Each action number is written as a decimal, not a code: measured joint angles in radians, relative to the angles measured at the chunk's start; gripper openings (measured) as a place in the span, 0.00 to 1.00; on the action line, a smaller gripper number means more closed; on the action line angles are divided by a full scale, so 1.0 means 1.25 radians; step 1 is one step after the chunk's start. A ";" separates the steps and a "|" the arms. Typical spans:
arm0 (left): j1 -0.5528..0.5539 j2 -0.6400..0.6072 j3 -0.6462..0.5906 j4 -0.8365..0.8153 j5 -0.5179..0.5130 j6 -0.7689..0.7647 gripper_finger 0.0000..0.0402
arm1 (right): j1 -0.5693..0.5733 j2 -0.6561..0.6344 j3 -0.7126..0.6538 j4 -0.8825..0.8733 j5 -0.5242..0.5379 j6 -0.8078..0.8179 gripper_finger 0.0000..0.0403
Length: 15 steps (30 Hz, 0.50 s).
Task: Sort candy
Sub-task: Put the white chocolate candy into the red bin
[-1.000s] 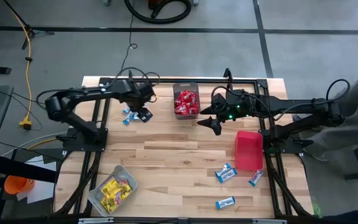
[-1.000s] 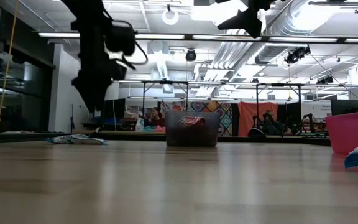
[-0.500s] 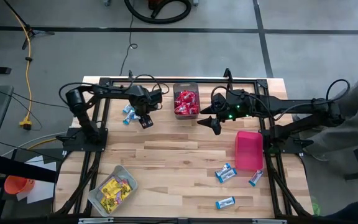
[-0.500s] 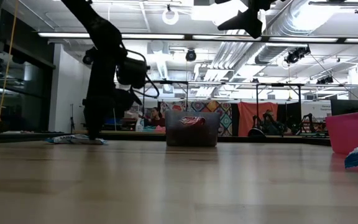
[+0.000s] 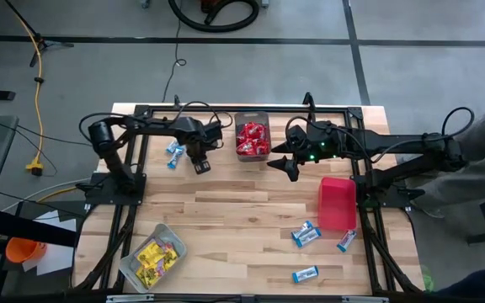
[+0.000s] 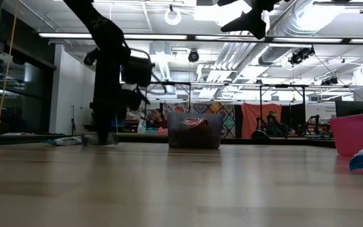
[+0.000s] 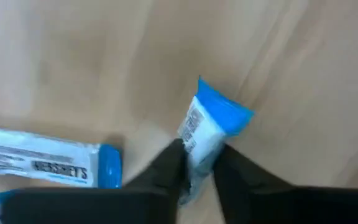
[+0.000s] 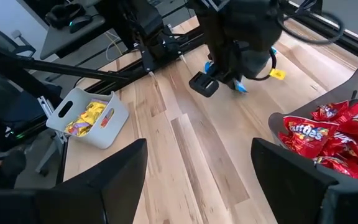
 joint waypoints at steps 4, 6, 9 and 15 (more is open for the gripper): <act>-0.012 -0.079 0.000 0.016 0.016 -0.032 0.04 | 0.000 0.000 0.000 0.000 0.000 0.000 0.70; -0.024 -0.140 0.000 0.040 0.017 -0.044 0.05 | 0.000 0.000 0.000 0.000 0.000 0.000 0.70; -0.051 -0.250 0.000 0.107 0.055 -0.075 0.02 | 0.001 0.000 0.000 0.002 0.000 0.015 0.70; -0.125 -0.442 -0.028 0.455 0.150 -0.177 0.01 | 0.002 0.010 0.000 0.054 -0.005 0.050 0.70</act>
